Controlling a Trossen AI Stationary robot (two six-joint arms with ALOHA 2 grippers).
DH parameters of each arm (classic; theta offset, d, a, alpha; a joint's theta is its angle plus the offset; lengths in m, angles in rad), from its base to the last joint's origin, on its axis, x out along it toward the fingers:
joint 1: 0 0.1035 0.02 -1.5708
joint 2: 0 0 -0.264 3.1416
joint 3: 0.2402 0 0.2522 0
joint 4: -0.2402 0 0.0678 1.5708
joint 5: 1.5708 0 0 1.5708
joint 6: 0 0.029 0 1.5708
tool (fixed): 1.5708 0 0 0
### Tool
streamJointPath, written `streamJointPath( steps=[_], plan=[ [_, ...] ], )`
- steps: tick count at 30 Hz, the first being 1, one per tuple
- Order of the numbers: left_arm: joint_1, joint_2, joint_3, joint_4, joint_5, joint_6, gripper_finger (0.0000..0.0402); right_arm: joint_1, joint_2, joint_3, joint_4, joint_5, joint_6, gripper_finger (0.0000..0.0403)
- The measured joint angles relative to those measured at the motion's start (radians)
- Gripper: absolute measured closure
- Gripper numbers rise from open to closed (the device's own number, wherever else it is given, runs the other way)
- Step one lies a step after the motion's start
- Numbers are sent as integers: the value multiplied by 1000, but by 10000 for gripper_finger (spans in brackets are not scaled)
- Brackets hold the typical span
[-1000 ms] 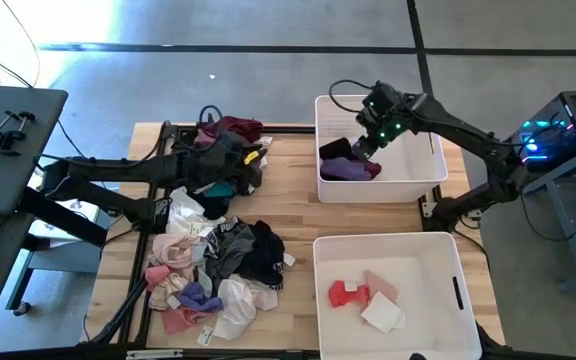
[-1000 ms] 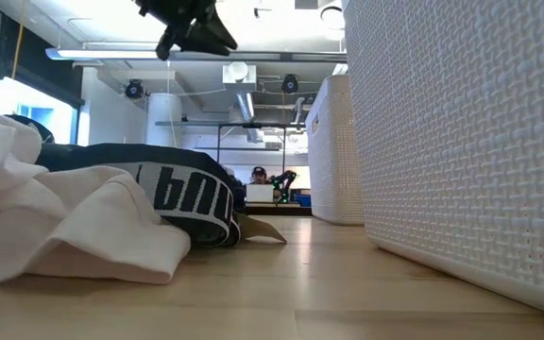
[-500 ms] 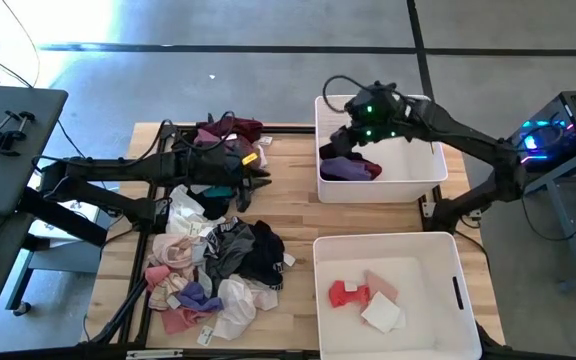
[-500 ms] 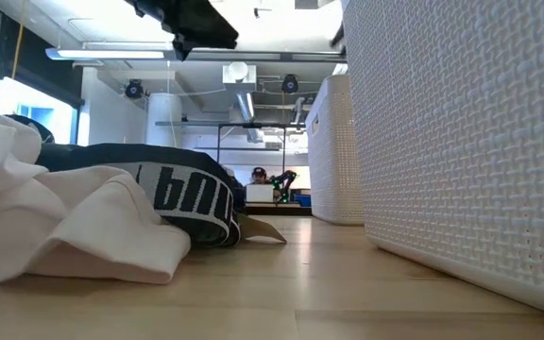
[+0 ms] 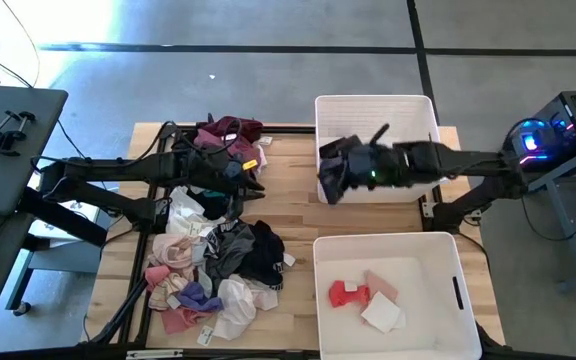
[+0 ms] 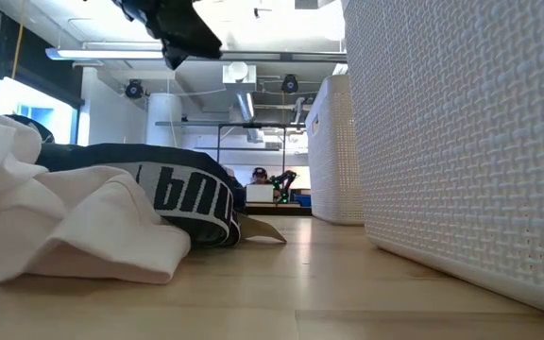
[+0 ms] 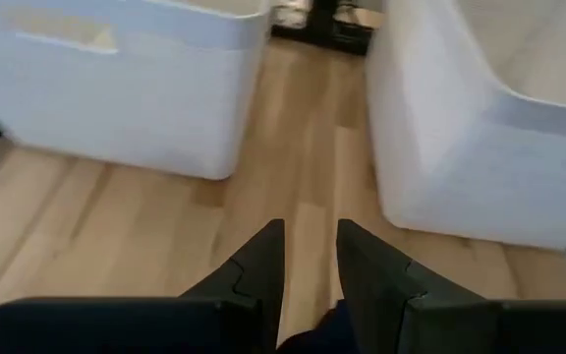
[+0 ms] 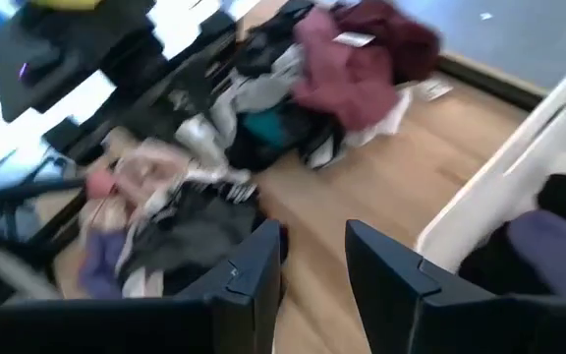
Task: Sort clothes
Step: Put the black shirt into the top bin
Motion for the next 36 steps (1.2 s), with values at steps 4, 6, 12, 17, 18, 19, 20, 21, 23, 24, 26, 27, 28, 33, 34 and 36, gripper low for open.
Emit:
streamJointPath(
  steps=[4,6,12,17,18,19,20,21,23,24,26,27,28,33,34,36],
  plan=[
    [-3,11,0,-38,-15,-55,316,56,0,0,-56,31,-16,297],
    [-19,23,0,-62,16,-59,316,73,0,0,-106,31,-40,297],
    [-166,120,0,-107,79,82,316,101,0,0,-284,30,-86,297],
    [-268,273,0,-91,-10,71,316,117,0,0,-370,31,-184,297],
    [-277,308,0,-88,-15,43,316,121,0,0,-380,31,-213,297],
    [-286,339,0,-80,-16,13,315,125,0,0,-386,31,-239,297],
    [-293,369,0,-70,-17,-18,312,129,0,0,-392,31,-260,297],
    [-300,401,0,-62,-17,-43,308,132,1,0,-397,31,-273,297],
    [-311,462,0,-38,-29,-86,297,141,1,0,-398,31,-281,297],
    [-312,492,0,-26,-34,-110,291,146,1,0,-398,31,-278,297],
    [-315,551,0,-14,-34,-152,282,158,1,0,-398,30,-257,297],
    [-314,578,0,-5,-26,-172,279,164,1,0,-398,30,-243,297],
    [-312,603,0,1,-21,-187,278,170,1,0,-398,30,-223,297],
    [-312,663,6,32,8,-157,330,201,1,0,-397,49,-97,297],
    [-311,661,5,38,11,-140,354,207,1,0,-397,66,-69,297],
    [-301,644,4,45,14,-117,386,220,1,0,-397,109,-16,297]
  ],
)
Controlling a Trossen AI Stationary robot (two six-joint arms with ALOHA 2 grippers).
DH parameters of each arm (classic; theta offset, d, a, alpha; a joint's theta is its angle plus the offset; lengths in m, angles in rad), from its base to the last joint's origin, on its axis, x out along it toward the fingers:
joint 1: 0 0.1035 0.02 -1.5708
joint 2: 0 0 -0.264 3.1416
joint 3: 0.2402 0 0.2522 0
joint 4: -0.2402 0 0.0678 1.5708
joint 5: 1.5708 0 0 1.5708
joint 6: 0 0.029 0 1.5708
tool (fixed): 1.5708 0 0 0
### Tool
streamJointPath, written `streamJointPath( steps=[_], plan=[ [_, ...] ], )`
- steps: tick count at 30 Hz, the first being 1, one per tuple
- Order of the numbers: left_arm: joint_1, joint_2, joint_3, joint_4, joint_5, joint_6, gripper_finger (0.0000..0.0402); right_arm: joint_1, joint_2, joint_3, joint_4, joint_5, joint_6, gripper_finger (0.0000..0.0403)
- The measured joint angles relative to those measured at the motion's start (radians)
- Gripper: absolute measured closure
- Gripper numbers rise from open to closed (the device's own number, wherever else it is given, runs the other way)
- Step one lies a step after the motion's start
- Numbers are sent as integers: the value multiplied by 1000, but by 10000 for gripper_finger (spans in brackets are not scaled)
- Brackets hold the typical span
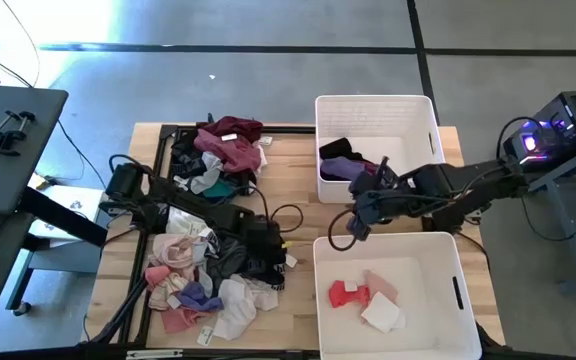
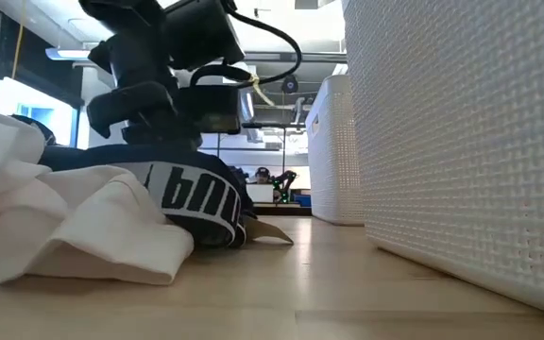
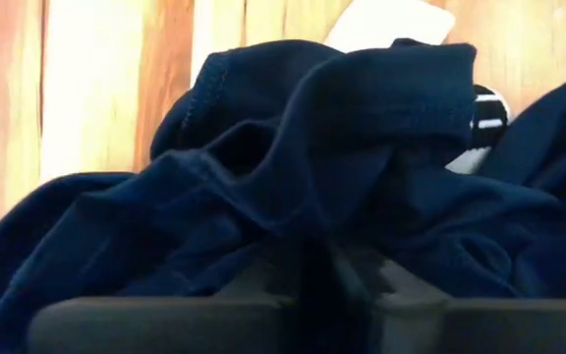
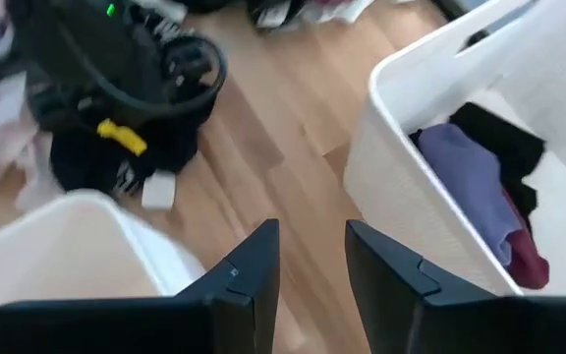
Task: Sort clothes
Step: Put the black shirt into the top bin
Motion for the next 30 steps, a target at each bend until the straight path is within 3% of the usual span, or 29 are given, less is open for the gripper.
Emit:
streamJointPath(
  steps=[5,11,16,23,26,30],
  plan=[
    [31,-110,18,-39,-20,-14,393,28,0,-9,14,127,73,297],
    [64,-301,66,-10,-76,59,397,29,0,-99,156,140,47,296],
    [84,-428,104,55,-78,154,400,3,1,-165,420,101,-71,278],
    [95,-506,139,193,-78,165,400,-57,1,-203,803,74,-374,217],
    [94,-513,140,280,-78,166,400,-85,6,-203,891,6,-459,194],
    [93,-516,137,364,-78,165,401,-123,16,-203,946,-177,-481,180]
  ],
)
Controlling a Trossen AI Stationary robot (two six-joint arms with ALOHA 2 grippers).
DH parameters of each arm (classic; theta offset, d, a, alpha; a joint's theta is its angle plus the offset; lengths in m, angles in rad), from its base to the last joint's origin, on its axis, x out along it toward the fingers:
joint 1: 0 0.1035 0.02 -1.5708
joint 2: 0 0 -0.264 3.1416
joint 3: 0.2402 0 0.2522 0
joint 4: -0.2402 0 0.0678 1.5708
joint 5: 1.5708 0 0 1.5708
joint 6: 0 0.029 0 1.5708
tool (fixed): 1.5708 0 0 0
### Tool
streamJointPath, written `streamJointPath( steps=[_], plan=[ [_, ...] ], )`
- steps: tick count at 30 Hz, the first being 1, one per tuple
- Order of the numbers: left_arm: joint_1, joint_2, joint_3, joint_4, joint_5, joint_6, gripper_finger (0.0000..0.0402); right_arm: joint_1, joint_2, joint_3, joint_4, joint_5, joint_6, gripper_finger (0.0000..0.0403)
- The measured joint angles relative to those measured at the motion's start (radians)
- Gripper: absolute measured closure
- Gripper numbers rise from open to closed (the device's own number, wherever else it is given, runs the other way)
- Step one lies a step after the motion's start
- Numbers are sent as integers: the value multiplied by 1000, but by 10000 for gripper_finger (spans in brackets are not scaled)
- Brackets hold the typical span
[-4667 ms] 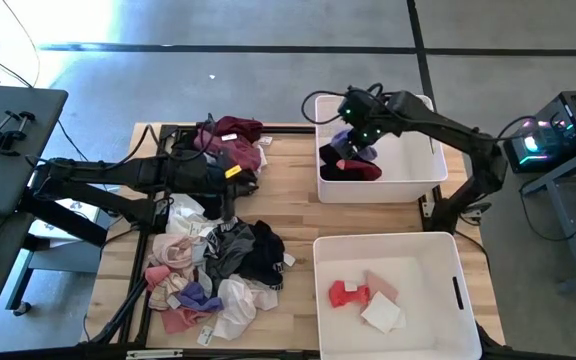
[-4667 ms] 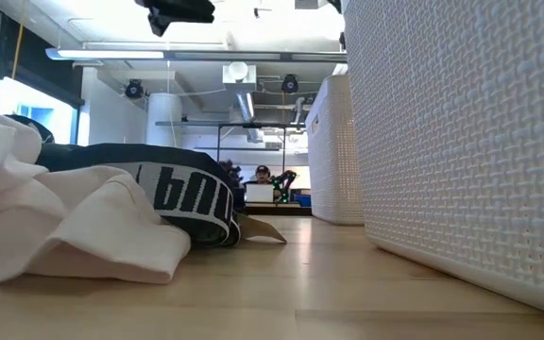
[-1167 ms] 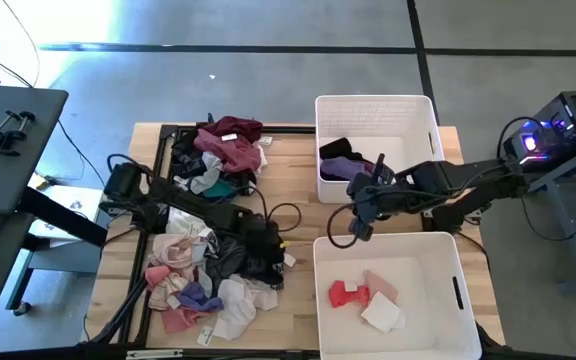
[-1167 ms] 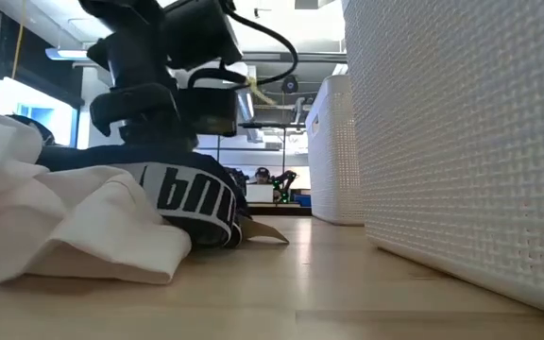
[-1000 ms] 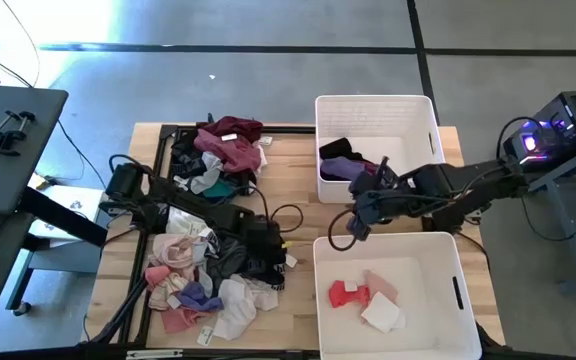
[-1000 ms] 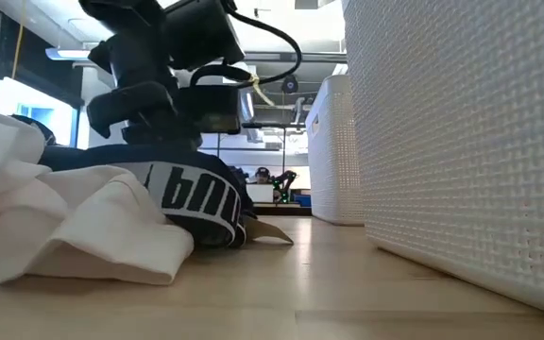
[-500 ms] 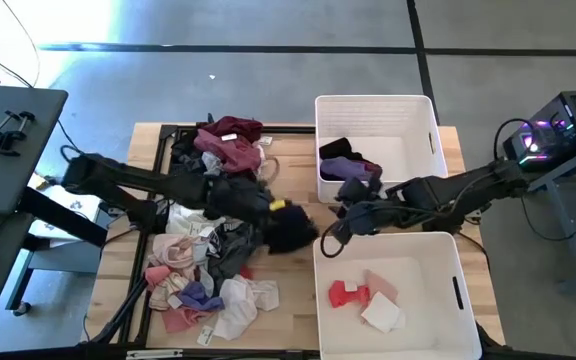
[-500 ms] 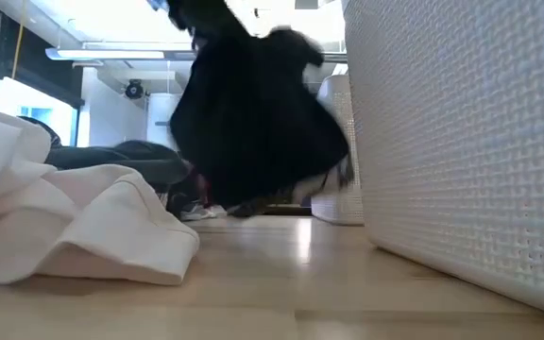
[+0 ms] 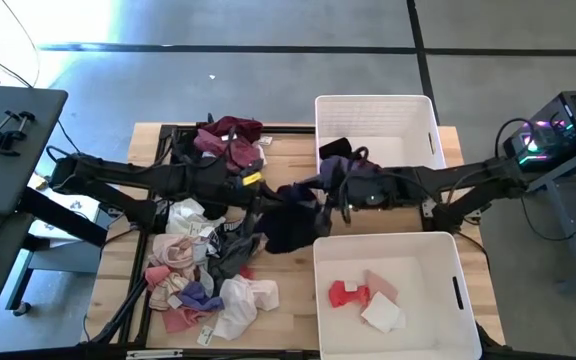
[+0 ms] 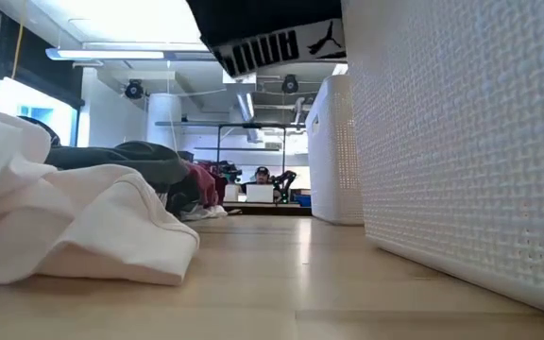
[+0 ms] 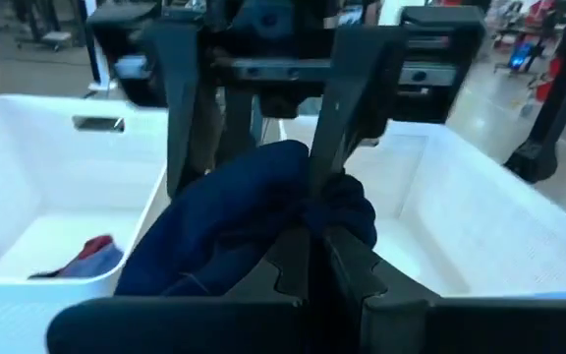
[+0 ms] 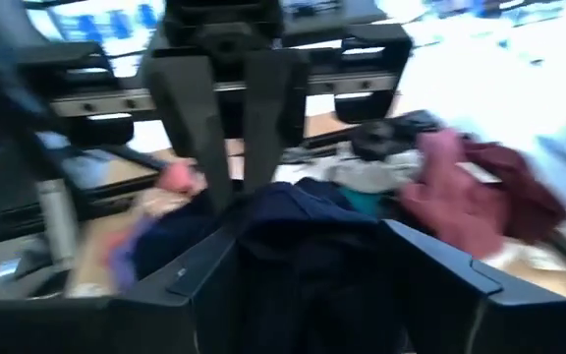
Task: Sort clothes
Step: Put the black shirt into the top bin
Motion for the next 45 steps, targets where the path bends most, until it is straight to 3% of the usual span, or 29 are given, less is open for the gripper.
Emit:
streamJointPath(
  steps=[2,6,13,22,26,36,40,45],
  plan=[
    [-2,1,0,18,-1,0,401,-15,13,1,2,-82,15,179],
    [-2,1,-2,10,-4,1,401,-22,35,1,13,-133,30,179],
    [-6,1,-2,6,-25,1,401,-19,21,1,-6,-131,11,179],
    [-9,2,5,-54,-77,2,401,-23,-38,50,-223,-150,86,179],
    [-2,1,5,15,-85,1,401,-16,-18,45,-244,-156,86,179],
    [3,0,4,216,-74,5,401,-15,71,47,-34,-175,78,184],
    [3,0,3,247,-74,19,401,-15,110,48,46,-169,60,233],
    [3,-1,3,258,-77,15,400,-15,109,47,73,-69,61,360]
  ],
)
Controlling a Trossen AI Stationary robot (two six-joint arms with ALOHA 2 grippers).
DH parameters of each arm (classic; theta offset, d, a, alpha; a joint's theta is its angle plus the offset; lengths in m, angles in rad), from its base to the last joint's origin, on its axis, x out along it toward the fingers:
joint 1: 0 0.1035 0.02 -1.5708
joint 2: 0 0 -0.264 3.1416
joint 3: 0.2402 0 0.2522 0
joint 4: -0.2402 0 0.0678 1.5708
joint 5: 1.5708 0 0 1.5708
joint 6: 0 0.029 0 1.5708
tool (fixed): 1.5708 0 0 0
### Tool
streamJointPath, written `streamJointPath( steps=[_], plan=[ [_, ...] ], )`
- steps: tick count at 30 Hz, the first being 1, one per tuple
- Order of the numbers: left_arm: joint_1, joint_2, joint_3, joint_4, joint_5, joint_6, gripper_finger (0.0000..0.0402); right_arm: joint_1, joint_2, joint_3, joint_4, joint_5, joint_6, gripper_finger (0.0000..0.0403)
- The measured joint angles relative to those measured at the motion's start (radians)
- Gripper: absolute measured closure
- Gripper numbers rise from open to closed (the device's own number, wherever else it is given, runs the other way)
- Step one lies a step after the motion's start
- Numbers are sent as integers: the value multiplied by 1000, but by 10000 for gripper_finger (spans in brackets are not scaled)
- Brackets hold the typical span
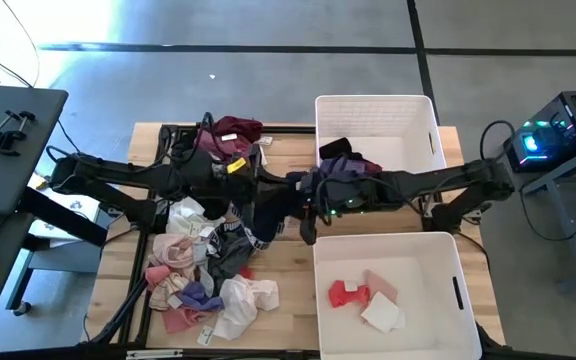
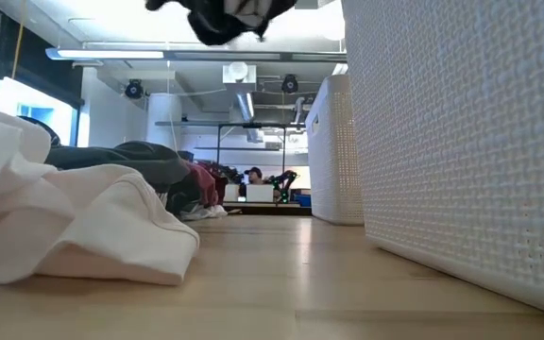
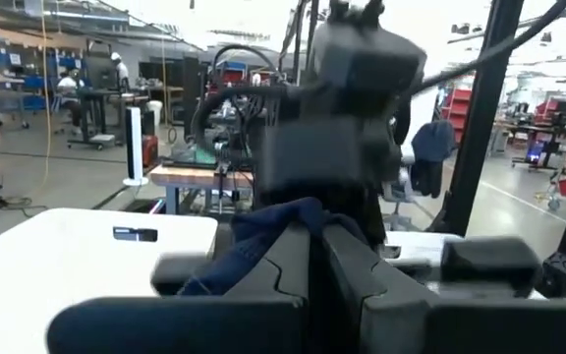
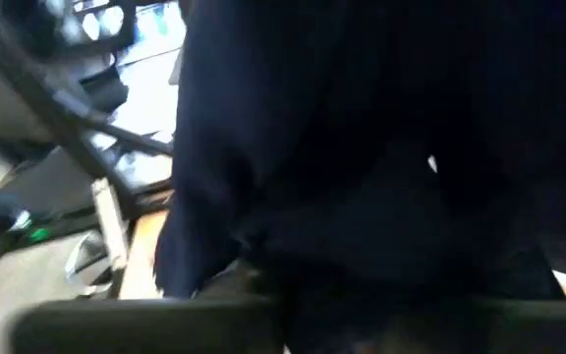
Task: Sort clothes
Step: Put the black shirt into the top bin
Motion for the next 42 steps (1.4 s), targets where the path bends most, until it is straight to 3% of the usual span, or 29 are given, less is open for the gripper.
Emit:
streamJointPath(
  steps=[2,7,11,19,24,28,31,35,39,42],
  plan=[
    [0,0,0,5,-8,-29,393,0,-18,0,-13,45,-1,389],
    [0,-17,0,-15,-13,-41,350,-3,-115,0,-127,187,52,385],
    [0,-32,0,-90,-16,-50,321,-35,-222,2,-316,355,104,397],
    [0,-37,-1,-182,-19,-80,308,-271,-388,2,-777,550,258,399],
    [0,-37,-1,-194,-20,-94,307,-469,-425,2,-850,583,254,399],
    [0,-37,-1,-203,-20,-106,307,-572,-444,40,-702,538,172,400],
    [0,-37,-1,-209,-20,-129,307,-596,-451,134,-522,458,62,401],
    [0,-37,-1,-226,-20,-138,307,-597,-436,270,-404,439,-80,401],
    [0,-37,-1,-229,-20,-137,307,-597,-423,351,-473,454,-137,402],
    [0,-37,-1,-229,-21,-123,307,-597,-422,333,-590,393,-102,402]
  ],
)
